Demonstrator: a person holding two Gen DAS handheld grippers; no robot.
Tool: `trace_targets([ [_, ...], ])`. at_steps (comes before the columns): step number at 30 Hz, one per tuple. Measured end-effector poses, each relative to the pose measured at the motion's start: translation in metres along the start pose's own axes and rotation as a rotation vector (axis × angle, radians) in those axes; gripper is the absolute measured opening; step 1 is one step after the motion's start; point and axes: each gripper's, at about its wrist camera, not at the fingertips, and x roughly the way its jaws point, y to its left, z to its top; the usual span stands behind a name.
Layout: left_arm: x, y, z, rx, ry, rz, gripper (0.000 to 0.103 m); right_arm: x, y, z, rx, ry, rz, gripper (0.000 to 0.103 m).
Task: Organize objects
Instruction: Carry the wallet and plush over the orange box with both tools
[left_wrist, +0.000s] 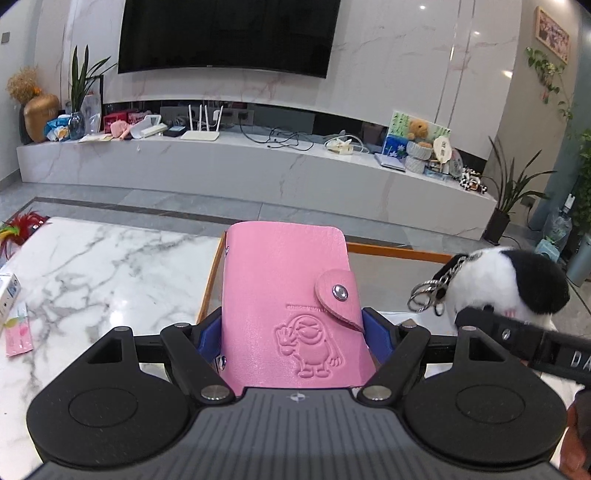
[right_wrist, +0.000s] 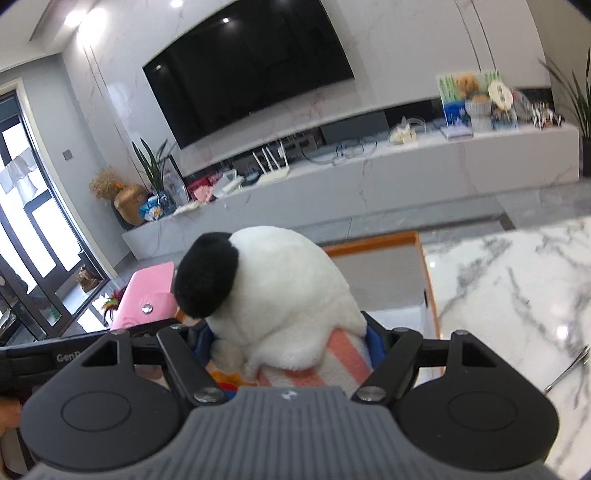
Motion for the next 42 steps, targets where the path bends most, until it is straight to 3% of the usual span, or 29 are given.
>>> trace_targets([
  [7,0.017,0.003,-0.005,-0.049,0.02,0.017,0.089,0.026,-0.01,-0.016,0.021,0.036,-0.025,0.076],
  [16,0.021,-0.01,-0.012,-0.044,0.05,0.018,0.089,0.039,-0.006,-0.025,0.005,0.064,-0.057,0.076],
  [27,0.042,0.005,-0.016,-0.072,0.161,0.001,0.089,0.057,-0.004,-0.03,-0.04,0.141,-0.126,0.076],
  [37,0.047,-0.009,-0.02,0.015,0.198,0.044,0.089,0.067,0.012,-0.037,-0.171,0.214,-0.22,0.076],
  [42,0.047,-0.014,-0.02,0.032,0.207,0.032,0.089,0.066,0.016,-0.039,-0.209,0.22,-0.244,0.076],
])
